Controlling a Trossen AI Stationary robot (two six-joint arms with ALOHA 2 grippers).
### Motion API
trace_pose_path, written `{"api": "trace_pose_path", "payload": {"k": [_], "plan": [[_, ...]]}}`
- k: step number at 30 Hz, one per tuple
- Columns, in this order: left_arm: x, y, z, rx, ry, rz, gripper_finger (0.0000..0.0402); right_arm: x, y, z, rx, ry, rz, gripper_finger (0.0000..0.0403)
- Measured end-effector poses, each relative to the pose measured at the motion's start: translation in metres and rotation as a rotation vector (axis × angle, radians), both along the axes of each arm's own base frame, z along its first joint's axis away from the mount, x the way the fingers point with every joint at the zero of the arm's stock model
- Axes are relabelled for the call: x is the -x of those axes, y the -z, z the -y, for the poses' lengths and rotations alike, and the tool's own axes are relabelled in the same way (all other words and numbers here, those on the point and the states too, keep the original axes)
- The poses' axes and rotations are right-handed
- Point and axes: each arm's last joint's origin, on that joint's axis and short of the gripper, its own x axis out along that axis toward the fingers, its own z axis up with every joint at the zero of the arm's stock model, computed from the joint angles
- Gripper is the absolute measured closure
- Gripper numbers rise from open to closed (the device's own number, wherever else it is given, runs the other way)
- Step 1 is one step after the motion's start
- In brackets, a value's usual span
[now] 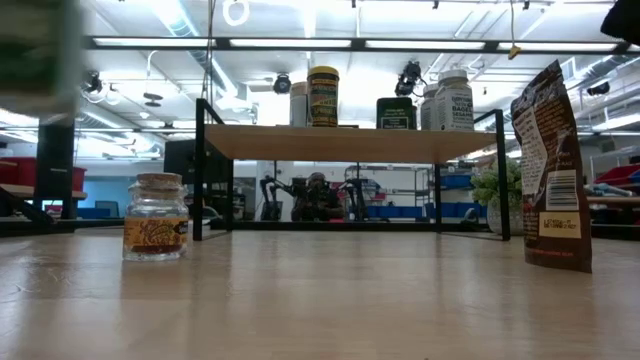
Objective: Shelf spices
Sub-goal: Put the green seasoning bottle on the shelf aligned with the other golden seasoning bottle
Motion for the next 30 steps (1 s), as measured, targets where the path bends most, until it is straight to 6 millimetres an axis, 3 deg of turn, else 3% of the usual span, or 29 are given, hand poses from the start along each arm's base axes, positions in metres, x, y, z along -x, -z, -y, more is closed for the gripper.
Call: {"api": "trace_pose_path", "payload": {"k": [7, 12, 20, 30], "plan": [[-0.027, -0.062, -0.064, -0.053, 0.107, 0.112, 0.0191, 0.000, -0.001, -0.001, 0.004, -0.014, 0.007, 0.0401], [-0.041, -0.091, -0.114, -0.086, 0.163, 0.217, 0.0191, -0.001, -0.001, -0.001, 0.055, -0.053, 0.001, 0.0396], [-0.049, -0.094, -0.198, -0.159, 0.145, 0.194, 0.0191, -0.001, -0.001, -0.001, 0.090, -0.080, -0.003, 0.0400], [-0.033, -0.095, -0.282, -0.163, 0.097, 0.171, 0.0191, -0.001, -0.001, -0.001, 0.067, -0.064, 0.001, 0.0396]]}}
